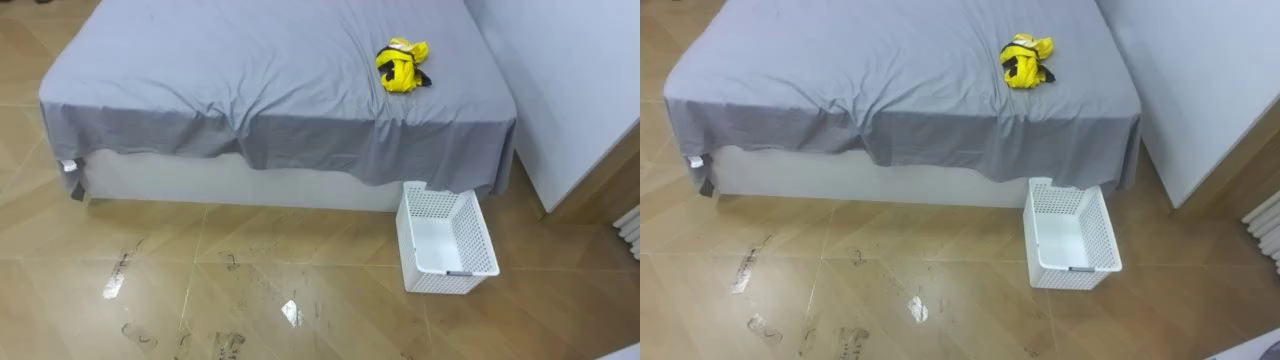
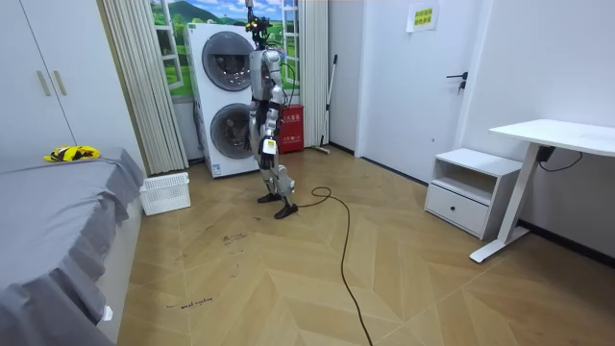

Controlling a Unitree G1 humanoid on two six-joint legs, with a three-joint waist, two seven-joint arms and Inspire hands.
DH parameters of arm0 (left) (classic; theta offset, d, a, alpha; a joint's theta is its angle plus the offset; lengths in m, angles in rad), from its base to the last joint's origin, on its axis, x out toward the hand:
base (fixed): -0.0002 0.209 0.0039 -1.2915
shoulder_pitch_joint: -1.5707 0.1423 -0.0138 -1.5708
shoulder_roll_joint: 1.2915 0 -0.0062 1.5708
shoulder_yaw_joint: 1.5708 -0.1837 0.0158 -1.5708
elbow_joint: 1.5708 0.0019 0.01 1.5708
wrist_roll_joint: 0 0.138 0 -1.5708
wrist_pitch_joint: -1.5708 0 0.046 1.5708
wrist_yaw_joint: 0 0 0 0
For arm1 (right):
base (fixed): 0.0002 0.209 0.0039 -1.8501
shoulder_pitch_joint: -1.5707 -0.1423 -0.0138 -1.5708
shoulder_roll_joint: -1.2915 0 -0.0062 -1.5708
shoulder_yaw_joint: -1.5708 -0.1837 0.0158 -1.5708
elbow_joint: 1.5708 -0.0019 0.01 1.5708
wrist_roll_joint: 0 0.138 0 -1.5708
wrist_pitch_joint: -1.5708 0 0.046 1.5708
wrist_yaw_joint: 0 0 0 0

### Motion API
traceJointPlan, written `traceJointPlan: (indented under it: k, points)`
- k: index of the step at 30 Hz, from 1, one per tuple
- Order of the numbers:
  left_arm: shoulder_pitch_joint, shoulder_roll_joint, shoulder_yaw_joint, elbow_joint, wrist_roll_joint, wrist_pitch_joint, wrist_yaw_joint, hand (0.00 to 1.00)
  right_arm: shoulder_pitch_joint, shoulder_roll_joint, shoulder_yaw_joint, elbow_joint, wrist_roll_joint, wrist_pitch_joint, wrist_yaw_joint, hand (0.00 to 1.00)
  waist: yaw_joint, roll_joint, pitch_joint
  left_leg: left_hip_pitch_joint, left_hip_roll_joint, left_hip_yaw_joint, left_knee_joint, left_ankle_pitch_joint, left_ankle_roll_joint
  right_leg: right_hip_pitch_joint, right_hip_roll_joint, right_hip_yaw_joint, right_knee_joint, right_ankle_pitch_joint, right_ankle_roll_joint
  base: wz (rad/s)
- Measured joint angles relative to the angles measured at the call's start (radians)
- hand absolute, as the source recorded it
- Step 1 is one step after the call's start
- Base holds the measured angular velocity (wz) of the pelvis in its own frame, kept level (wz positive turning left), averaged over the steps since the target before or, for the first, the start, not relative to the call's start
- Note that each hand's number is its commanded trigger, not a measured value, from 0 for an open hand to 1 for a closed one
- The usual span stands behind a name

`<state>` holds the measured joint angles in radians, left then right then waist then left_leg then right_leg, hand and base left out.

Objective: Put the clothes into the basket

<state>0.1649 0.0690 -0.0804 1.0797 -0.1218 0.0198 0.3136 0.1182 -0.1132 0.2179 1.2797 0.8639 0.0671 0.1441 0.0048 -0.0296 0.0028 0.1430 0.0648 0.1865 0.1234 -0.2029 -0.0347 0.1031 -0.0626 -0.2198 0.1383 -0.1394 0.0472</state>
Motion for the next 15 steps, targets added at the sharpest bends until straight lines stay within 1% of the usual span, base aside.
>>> traceJointPlan:
  k: [11, 15]
  points:
    - [0.002, 0.001, 0.000, -0.007, 0.004, 0.000, -0.005, 0.00, -0.002, -0.001, -0.006, -0.013, -0.011, -0.001, 0.001, 0.00, 0.000, -0.001, -0.0004, -0.002, 0.000, 0.000, -0.004, 0.000, 0.000, -0.002, 0.001, 0.003, -0.002, 0.000, 0.000, 0.00]
    - [0.001, 0.008, 0.002, -0.004, -0.006, -0.004, -0.033, 0.00, -0.003, 0.000, -0.013, -0.012, -0.028, -0.001, 0.001, 0.00, -0.002, -0.003, -0.0010, -0.003, 0.000, -0.001, -0.004, 0.000, 0.000, -0.001, 0.001, -0.002, -0.002, 0.000, 0.001, 0.02]
